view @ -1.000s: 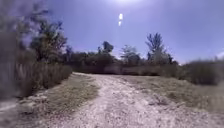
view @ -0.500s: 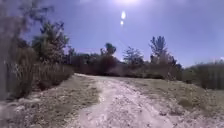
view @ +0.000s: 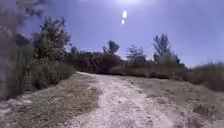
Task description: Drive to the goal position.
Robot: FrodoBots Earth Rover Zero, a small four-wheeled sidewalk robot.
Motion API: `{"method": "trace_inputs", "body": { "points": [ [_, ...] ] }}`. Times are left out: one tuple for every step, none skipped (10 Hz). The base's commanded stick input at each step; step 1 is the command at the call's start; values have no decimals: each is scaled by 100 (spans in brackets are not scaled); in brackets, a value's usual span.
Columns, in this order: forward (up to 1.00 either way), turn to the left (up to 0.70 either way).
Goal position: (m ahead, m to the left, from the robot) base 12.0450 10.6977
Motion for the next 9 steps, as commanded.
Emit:
{"method": "trace_inputs", "body": {
  "points": [
    [70,0],
    [70,0],
    [70,0],
    [70,0],
    [70,0],
    [70,0],
    [70,0],
    [70,0],
    [70,0]
  ]
}}
